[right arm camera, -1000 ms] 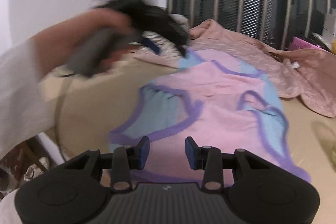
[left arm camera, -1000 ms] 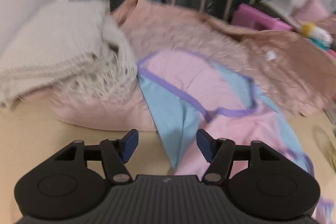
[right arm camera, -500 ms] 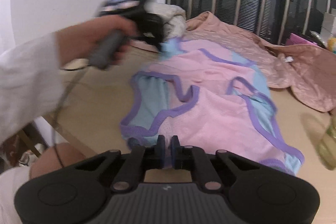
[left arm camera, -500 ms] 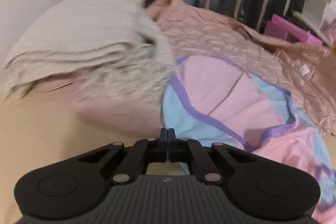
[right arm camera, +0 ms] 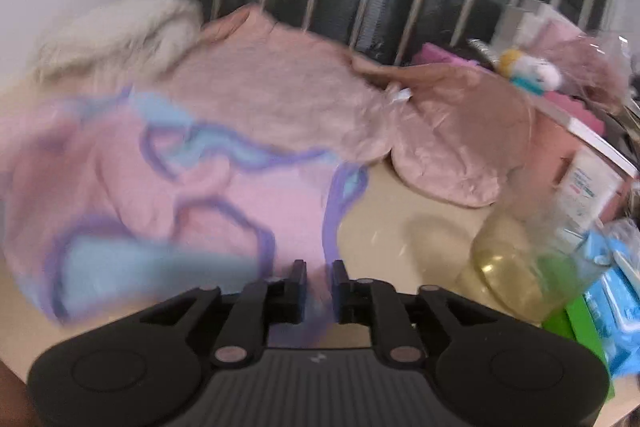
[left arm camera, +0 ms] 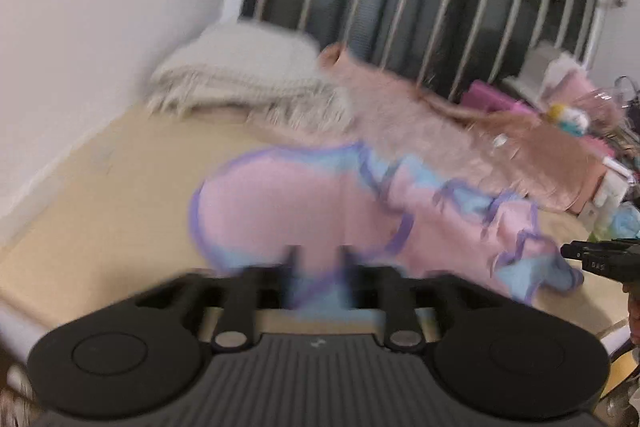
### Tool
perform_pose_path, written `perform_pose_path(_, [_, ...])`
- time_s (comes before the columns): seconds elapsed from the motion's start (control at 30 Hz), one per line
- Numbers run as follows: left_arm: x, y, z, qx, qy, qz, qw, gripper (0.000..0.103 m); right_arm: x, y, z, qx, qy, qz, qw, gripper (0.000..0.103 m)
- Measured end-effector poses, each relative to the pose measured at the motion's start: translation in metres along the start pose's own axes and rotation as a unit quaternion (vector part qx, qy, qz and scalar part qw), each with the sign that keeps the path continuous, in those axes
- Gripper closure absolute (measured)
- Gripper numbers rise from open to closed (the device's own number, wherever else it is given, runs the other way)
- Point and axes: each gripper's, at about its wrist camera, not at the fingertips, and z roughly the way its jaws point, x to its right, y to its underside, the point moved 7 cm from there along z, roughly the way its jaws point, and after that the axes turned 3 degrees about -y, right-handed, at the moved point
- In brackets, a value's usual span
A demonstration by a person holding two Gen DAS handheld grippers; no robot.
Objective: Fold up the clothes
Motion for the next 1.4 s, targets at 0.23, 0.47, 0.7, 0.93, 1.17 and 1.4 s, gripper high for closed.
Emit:
perform_pose_path(0.23, [0.031, -0.016, 0.025, 0.003, 0.085, 0.081, 0.9931, 0.043, -0.078, 0.011, -0.027, 0.006, -0.229, 0.018, 0.973, 0.065])
perform_pose_path(0.47, [0.029, -0.008, 0.025, -0.008, 0.110, 0.064, 0.9918, 0.098, -0.103, 0.014, -0.006, -0.017, -0.247, 0.024, 0.969, 0.097])
perform_pose_path(0.7, [0.021, -0.001, 0.021, -0.017, 0.117, 0.053, 0.9916, 0.098, -0.092, -0.023, -0.025, 0.046, -0.225, 0.017, 0.973, 0.100])
perform_pose_path(0.93, [0.009, 0.006, 0.014, -0.025, 0.104, 0.048, 0.9931, 0.071, -0.070, -0.066, 0.021, 0.054, -0.138, 0.003, 0.989, 0.094])
perform_pose_path(1.17, [-0.004, 0.013, 0.007, -0.033, 0.091, 0.044, 0.9944, 0.049, -0.014, -0.022, -0.021, 0.075, -0.116, 0.021, 0.990, 0.056])
perform_pose_path(1.4, [0.012, 0.016, 0.017, -0.043, 0.093, 0.073, 0.9920, 0.101, -0.029, 0.017, -0.043, 0.059, -0.174, -0.008, 0.983, 0.059])
